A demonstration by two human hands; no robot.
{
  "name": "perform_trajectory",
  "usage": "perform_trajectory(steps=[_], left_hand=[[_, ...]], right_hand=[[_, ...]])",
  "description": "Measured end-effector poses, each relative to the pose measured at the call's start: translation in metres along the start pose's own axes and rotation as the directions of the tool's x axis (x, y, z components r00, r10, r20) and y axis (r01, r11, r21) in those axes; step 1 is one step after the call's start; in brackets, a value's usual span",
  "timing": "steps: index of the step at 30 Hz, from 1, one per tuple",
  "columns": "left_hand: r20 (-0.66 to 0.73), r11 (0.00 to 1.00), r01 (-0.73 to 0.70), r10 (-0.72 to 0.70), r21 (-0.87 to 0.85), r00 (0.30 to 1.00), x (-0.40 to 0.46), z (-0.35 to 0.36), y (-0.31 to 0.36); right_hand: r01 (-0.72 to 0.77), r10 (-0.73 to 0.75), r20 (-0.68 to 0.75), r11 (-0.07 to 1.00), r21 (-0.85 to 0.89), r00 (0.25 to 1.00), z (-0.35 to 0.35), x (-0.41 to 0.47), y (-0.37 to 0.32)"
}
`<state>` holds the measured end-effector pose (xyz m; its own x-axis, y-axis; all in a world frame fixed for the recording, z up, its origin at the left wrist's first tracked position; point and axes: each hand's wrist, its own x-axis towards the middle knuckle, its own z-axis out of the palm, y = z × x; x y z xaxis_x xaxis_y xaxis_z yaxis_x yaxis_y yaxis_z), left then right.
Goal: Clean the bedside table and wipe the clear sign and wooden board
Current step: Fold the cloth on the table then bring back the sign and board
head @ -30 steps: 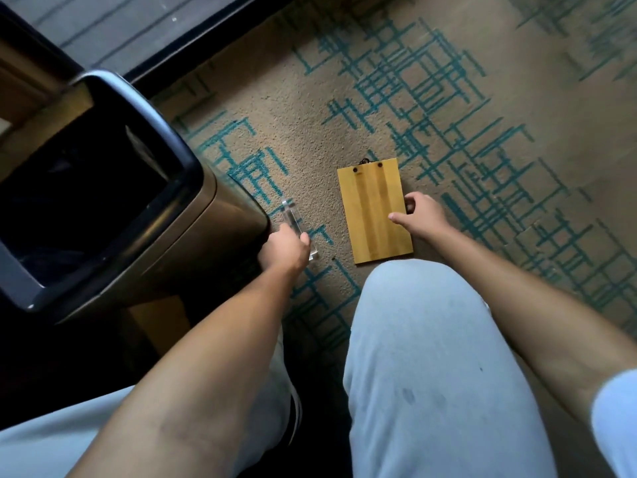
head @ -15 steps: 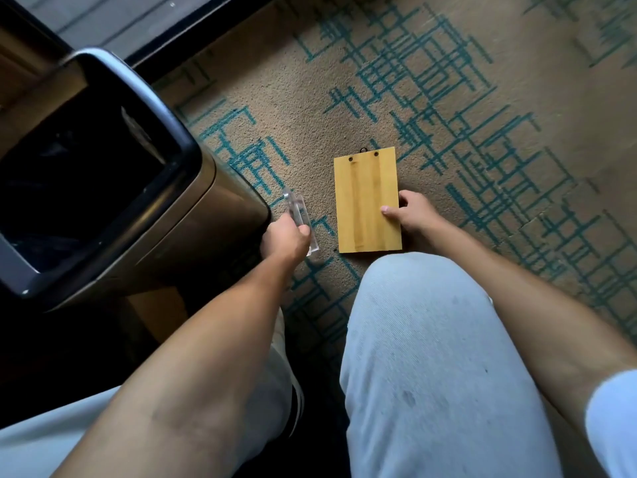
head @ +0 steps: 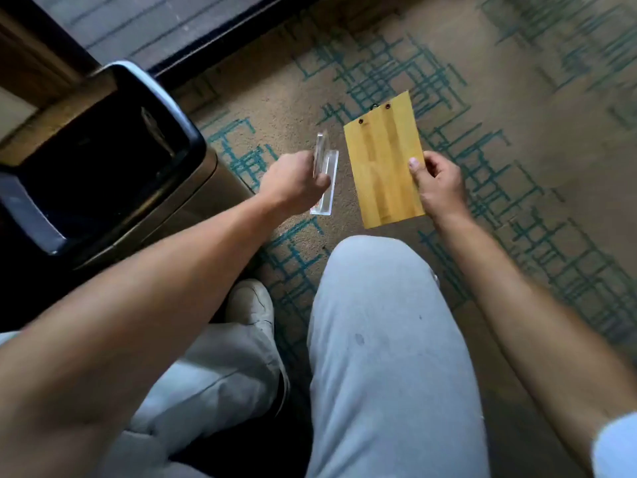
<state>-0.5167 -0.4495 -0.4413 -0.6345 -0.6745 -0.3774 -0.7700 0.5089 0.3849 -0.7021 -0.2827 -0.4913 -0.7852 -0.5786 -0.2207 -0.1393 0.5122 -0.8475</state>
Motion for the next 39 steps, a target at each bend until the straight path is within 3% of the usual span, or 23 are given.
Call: perform_trajectory(steps=[3, 8, 16, 24, 39], left_hand=[[-0.024, 0.996, -0.085, 0.085, 0.029, 0.996, -0.003, -0.052, 0.027], [-0.099, 0.988, -0.127, 0.118, -0.092, 0.988, -0.018, -0.128, 0.055], [-0.242, 0.974, -0.164, 0.124, -0.154, 0.962, -0.029, -0.201, 0.033], [-0.285, 0.948, -0.064, -0.029, -0.311, 0.958, -0.061, -0.299, 0.036], [-0.369, 0.954, -0.134, 0.026, -0.270, 0.929, -0.173, -0.516, 0.118]], right_hand=[[0.067, -0.065, -0.055, 0.997, 0.040, 0.996, -0.028, -0.006, -0.033], [0.111, -0.101, -0.112, 0.989, 0.094, 0.989, -0.057, -0.013, -0.072], [0.072, -0.057, -0.068, 0.969, 0.237, 0.996, -0.056, -0.018, -0.130], [0.065, -0.065, -0.008, 0.957, 0.281, 0.998, -0.078, -0.050, -0.251], [0.078, -0.099, 0.068, 0.963, 0.257, 0.993, -0.210, -0.119, -0.499]])
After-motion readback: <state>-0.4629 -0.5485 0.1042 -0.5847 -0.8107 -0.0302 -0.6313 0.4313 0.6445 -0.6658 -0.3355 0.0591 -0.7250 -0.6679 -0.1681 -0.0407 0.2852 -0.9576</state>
